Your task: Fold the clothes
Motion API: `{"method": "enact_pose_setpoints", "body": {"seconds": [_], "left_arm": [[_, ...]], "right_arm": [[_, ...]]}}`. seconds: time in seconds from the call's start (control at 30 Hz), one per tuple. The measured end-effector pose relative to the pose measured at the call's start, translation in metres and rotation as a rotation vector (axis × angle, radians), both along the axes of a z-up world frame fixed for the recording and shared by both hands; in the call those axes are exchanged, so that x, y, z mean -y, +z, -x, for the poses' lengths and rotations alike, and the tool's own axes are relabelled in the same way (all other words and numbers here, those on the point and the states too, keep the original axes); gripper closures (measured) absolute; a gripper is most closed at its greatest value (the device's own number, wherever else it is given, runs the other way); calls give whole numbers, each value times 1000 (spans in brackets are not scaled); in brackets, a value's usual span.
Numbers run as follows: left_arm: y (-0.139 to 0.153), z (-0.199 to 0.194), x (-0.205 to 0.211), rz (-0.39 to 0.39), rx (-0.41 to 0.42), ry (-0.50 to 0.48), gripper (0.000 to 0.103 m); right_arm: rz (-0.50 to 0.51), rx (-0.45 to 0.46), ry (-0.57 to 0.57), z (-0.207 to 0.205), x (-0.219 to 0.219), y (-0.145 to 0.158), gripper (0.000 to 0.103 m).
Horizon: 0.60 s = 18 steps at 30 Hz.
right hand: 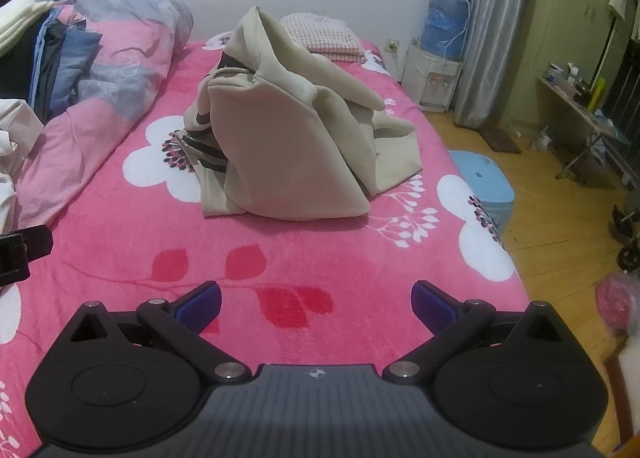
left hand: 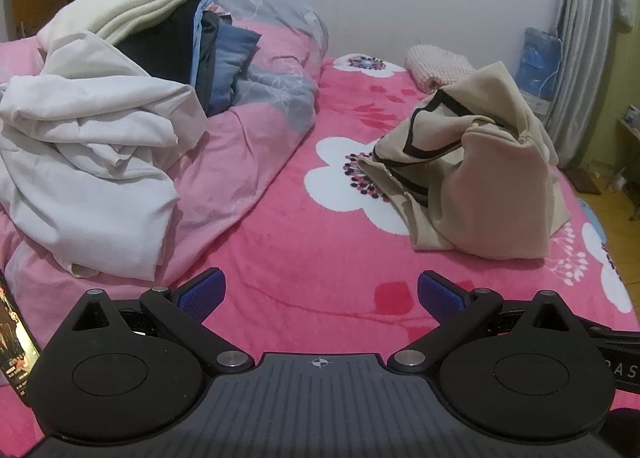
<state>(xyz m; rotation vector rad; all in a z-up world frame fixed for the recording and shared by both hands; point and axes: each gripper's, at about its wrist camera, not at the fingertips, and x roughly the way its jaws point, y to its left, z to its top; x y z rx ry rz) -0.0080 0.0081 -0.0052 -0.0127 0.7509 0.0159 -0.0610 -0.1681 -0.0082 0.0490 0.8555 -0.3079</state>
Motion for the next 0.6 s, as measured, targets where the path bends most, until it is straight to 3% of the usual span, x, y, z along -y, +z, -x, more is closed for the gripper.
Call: {"method": "enact_pose_setpoints", "body": {"seconds": [0.6], "left_arm": [[-2, 2, 2, -26, 0, -7, 0]], "right_arm": [[-3, -8, -9, 0, 1, -2, 0]]}}
